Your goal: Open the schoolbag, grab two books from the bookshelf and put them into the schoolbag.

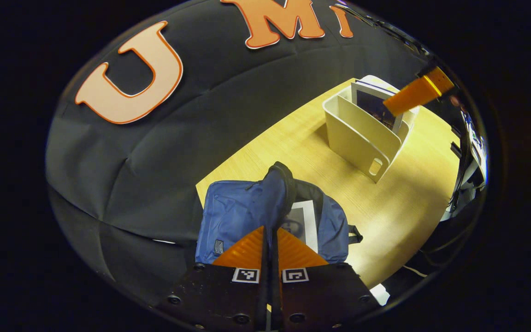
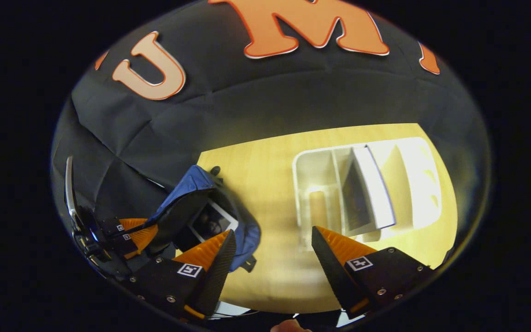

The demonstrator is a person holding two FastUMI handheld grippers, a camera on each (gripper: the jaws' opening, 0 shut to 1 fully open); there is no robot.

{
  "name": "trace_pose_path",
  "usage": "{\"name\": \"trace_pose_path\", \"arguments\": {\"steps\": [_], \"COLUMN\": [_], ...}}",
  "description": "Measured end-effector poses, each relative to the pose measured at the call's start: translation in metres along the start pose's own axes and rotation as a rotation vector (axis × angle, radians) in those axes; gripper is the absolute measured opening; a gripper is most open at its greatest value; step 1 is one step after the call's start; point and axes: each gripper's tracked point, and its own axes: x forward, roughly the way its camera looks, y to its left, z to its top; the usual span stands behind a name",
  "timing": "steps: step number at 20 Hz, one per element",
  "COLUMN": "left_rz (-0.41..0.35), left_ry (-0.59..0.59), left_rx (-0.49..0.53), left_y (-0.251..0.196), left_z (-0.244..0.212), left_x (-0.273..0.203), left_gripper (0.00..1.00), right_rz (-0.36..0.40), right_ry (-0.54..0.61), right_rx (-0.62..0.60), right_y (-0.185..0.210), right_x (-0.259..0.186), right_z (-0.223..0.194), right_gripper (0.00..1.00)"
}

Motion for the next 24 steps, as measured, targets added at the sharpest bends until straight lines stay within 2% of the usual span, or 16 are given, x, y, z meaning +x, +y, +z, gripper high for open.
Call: {"name": "trace_pose_path", "arguments": {"steps": [1, 3, 6, 9, 12, 16, 21, 24], "left_rz": [0.0, -0.004, 0.0, -0.007, -0.009, -0.006, -0.015, -0.016], "left_ry": [-0.001, -0.01, 0.002, -0.006, 0.005, 0.006, 0.004, 0.004], "left_rx": [0.002, 0.008, 0.009, 0.011, -0.012, -0.02, -0.032, -0.042], "left_y": [-0.003, -0.006, -0.006, -0.009, -0.009, -0.009, -0.011, -0.011], "left_z": [0.002, 0.007, 0.008, 0.009, 0.003, 0.0, -0.002, -0.002], "left_x": [-0.004, -0.009, -0.014, -0.018, -0.019, -0.019, -0.015, -0.013], "left_gripper": [0.04, 0.04, 0.04, 0.04, 0.04, 0.04, 0.04, 0.04], "right_rz": [-0.049, -0.098, -0.172, -0.199, -0.23, -0.242, -0.267, -0.268], "right_ry": [-0.005, 0.015, 0.056, 0.107, 0.208, 0.341, 0.431, 0.446], "right_rx": [-0.011, -0.027, -0.112, -0.152, -0.169, -0.182, -0.122, -0.107], "right_y": [-0.019, -0.047, -0.083, -0.102, -0.117, -0.121, -0.124, -0.121], "right_x": [0.002, 0.013, 0.025, 0.045, 0.07, 0.088, 0.094, 0.096], "right_z": [0.008, 0.018, 0.032, 0.035, 0.025, 0.016, 0.02, 0.017], "right_gripper": [0.98, 0.97, 0.97, 0.98, 0.97, 0.76, 0.36, 0.33]}}
